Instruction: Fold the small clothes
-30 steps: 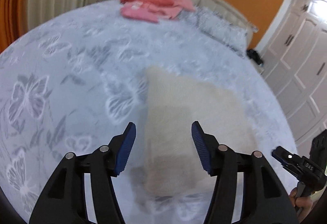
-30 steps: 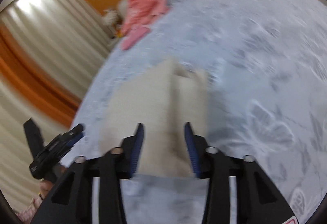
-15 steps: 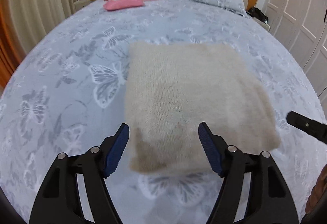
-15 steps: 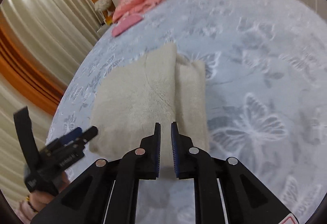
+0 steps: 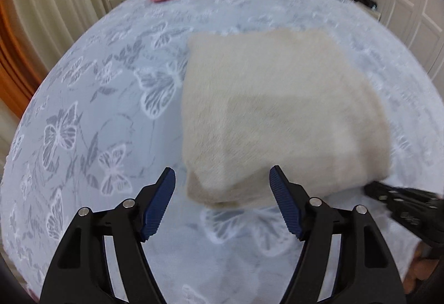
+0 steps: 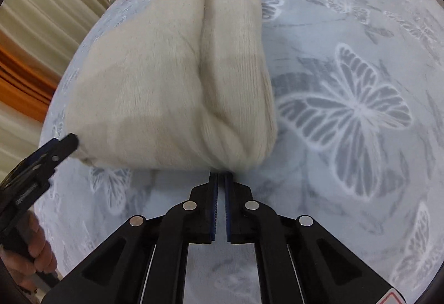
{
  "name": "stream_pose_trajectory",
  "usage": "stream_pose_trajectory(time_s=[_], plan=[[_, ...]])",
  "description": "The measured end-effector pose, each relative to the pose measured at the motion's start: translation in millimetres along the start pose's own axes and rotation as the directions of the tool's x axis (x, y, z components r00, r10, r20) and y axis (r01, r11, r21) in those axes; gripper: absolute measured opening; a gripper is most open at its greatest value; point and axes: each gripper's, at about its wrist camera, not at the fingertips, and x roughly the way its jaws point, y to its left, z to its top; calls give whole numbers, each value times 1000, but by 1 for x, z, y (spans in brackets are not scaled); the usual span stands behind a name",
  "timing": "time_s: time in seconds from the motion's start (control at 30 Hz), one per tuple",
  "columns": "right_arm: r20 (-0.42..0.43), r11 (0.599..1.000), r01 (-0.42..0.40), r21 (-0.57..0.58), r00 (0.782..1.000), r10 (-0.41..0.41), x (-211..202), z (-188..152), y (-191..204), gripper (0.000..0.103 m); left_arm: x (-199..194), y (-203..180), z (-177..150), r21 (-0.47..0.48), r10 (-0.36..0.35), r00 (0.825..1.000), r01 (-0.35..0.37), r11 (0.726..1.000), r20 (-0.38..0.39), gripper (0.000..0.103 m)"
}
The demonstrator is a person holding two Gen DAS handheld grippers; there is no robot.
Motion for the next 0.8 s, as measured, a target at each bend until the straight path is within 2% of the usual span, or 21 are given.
stream_pose_trajectory(time_s=[0.03, 0.17, 0.33, 0.4, 0.47, 0.53, 0.63, 0.67, 0.73, 0.8], plan=[[23, 1000, -7, 4, 1000, 6, -10, -5, 2, 12, -1, 3, -2, -12, -3, 1000, 3, 1000, 0, 68], [120, 999, -31, 24, 992, 28, -50, -29, 4, 12, -15, 8, -11, -33, -13, 1000, 13, 999, 14, 69], [175, 1000, -5, 19, 985, 2, -97, -66, 9, 14, -56, 7, -32, -24, 3, 998, -1, 1000, 59, 84], [185, 1000, 3, 8, 983, -4, -110, -81, 12, 27, -78, 5, -45, -22, 4, 997, -2, 1000, 82, 93], [205, 1000, 23, -6, 979, -21, -127, -95, 16, 46, -105, 3, -62, -12, 11, 994, -10, 1000, 108, 93], [230, 999, 51, -19, 972, -45, -143, -116, 20, 55, -125, 0, -77, -3, 2, 992, -2, 1000, 123, 93], [268, 994, 105, -8, 958, -99, -160, -148, 23, 76, -150, -2, -107, -10, 2, 991, 0, 1000, 137, 94], [297, 990, 143, -8, 945, -134, -164, -164, 25, 80, -153, -2, -114, -18, 6, 991, -3, 1000, 134, 94], [317, 980, 197, -32, 932, -177, -163, -189, 28, 80, -161, 0, -138, -42, 20, 992, -15, 999, 121, 94], [299, 972, 226, -56, 933, -200, -159, -209, 29, 80, -165, 0, -158, -57, 47, 993, -41, 998, 109, 94]])
